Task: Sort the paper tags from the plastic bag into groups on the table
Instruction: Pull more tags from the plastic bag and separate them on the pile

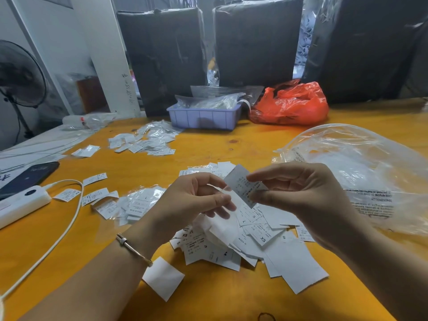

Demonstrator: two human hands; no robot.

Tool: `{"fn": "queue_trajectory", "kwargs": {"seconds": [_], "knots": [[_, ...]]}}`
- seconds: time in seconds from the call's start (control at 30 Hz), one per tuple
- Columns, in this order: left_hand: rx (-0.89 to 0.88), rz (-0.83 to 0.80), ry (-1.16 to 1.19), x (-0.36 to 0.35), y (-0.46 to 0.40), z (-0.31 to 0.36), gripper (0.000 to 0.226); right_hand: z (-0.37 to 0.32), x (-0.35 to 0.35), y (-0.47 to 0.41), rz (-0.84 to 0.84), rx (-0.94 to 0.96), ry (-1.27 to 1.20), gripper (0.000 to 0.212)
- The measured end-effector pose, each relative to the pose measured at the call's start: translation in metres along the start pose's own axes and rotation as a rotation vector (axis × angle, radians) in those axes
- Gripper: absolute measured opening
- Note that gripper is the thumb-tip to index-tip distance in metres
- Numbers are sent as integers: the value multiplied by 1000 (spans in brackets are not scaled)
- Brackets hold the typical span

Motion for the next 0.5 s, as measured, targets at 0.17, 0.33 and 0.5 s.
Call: {"fn": "queue_trajectory", "kwargs": {"seconds": [0.17,0.33,0.5], "knots": [[4,5,-14,-1,0,0,25,0,-1,2,-26,21,-28,33],[0,2,0,-1,0,0,15,-2,-4,4,32,92,-36,34],[-14,27,21,0,0,0,28,-2,-6,4,56,66,-77,25]]}}
Point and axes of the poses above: each hand's wrist, its own y-axis away from the middle knuckle, its own x-axis out of the back of the hand, z = x × y, the point moved 1 cm from there along -y, towards the middle knuckle
